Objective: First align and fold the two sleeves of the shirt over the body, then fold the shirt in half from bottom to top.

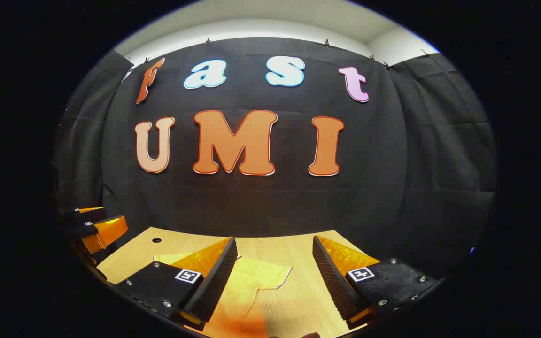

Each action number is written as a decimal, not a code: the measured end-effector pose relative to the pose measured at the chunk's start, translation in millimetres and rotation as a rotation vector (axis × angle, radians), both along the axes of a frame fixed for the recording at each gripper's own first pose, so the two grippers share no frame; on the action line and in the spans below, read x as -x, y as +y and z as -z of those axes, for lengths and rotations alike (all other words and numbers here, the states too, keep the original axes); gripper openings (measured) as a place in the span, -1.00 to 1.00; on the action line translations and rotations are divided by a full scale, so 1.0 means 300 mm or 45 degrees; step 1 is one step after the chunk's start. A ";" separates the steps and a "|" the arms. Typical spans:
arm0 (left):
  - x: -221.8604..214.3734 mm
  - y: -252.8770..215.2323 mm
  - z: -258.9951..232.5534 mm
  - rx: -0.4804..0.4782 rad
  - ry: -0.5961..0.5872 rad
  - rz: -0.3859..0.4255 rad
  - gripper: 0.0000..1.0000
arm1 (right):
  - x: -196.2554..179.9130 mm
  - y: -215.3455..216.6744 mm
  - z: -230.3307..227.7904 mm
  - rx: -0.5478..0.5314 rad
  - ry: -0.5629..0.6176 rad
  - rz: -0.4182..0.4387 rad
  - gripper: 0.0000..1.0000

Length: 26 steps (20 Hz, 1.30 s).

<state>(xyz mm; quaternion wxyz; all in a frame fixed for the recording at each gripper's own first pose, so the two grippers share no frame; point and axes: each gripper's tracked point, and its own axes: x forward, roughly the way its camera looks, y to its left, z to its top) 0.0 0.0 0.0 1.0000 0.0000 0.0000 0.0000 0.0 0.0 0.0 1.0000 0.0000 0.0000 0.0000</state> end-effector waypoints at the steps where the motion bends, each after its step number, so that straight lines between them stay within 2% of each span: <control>1: 0.001 -0.001 0.003 0.018 0.001 -0.002 1.00 | -0.002 0.014 -0.003 0.006 -0.006 -0.010 0.94; 4: -0.006 -0.016 0.002 -0.004 -0.005 -0.004 1.00 | -0.043 0.039 0.004 0.019 -0.008 -0.049 0.95; 7: -0.024 0.007 -0.023 -0.076 -0.030 -0.087 1.00 | -0.090 0.064 0.005 0.008 -0.011 -0.106 0.95; 14: -0.069 -0.048 -0.001 -0.068 0.004 -0.118 1.00 | -0.202 0.107 0.009 -0.003 -0.014 -0.224 0.95; 22: -0.098 -0.083 -0.002 -0.089 0.003 -0.114 1.00 | -0.319 0.032 0.125 -0.019 0.121 -0.200 0.95; 26: -0.093 -0.073 -0.008 -0.109 0.005 -0.152 1.00 | -0.388 0.011 0.178 -0.008 0.186 -0.202 0.95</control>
